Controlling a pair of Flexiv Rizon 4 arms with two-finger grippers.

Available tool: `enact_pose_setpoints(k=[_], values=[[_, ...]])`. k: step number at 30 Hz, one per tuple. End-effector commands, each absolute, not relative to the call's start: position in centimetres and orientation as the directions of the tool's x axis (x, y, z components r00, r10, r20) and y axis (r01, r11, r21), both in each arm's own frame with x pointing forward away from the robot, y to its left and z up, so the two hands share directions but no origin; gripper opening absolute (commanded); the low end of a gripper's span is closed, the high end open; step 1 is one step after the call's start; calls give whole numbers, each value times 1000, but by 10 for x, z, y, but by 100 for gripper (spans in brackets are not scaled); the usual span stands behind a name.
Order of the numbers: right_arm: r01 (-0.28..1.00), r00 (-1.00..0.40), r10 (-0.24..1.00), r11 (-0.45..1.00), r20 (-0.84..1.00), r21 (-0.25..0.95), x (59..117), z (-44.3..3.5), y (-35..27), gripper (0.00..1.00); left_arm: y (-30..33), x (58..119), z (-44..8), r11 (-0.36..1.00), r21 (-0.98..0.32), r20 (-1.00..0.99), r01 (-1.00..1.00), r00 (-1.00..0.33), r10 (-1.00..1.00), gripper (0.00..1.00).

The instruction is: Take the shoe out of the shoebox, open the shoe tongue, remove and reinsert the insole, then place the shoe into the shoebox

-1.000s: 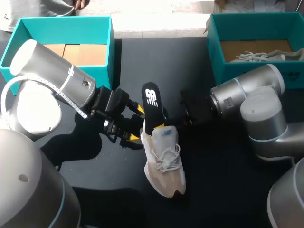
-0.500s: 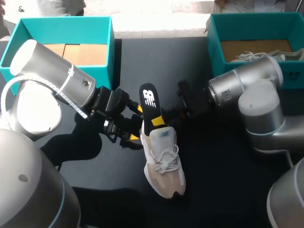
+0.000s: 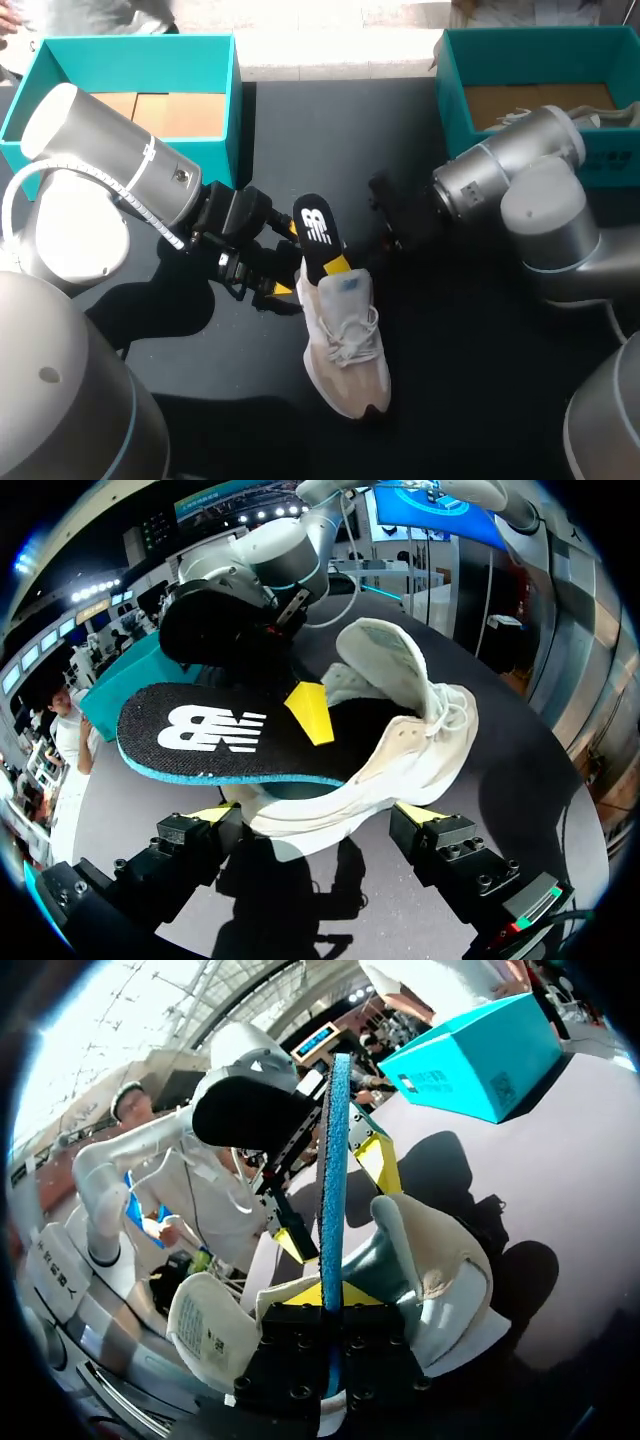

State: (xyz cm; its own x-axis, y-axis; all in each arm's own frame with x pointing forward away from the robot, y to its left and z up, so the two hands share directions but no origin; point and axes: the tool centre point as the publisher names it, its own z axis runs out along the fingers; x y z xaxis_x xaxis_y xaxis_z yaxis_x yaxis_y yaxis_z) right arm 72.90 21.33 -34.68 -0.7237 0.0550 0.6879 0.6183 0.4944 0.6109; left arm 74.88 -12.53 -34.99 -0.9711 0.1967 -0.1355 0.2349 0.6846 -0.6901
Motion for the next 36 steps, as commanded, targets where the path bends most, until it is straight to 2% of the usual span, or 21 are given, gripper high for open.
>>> enact_pose_setpoints(k=[1,8,9,10,12,15,21,22,23,24,25,36], values=[[631,-699,69,526,711,570,719,-350,209,0,-125,748,-350,686,-688,-136,235,-971,197,100],[641,-691,96,541,717,545,721,-351,208,2,-125,748,-350,686,-688,-136,235,-971,197,100],[631,-701,93,543,707,554,723,-349,209,20,-125,748,-350,686,-688,-136,235,-971,197,100],[625,-709,90,539,700,564,725,-347,210,31,-125,748,-350,686,-688,-136,235,-971,197,100],[612,-721,87,546,687,573,730,-343,213,33,-125,748,-350,686,-688,-136,235,-971,197,100],[595,-737,81,549,671,587,735,-337,217,33,-125,748,-350,686,-688,-136,235,-971,197,100],[582,-751,70,540,656,608,745,-334,224,27,-125,748,-350,686,-688,-136,235,-971,197,100],[582,-752,70,539,656,609,746,-334,225,23,-125,748,-350,686,-688,-136,235,-971,197,100],[581,-753,70,538,655,610,747,-334,225,15,-125,748,-350,686,-688,-136,235,-971,197,100],[582,-752,72,538,655,610,747,-336,225,3,-125,748,-350,686,-688,-136,235,-971,197,100],[588,-746,75,542,662,600,747,-337,225,0,-125,748,-350,686,-688,-136,235,-971,197,100],[658,-662,154,589,734,470,709,-348,210,0,-125,748,-350,686,-688,-136,235,-971,197,100]])
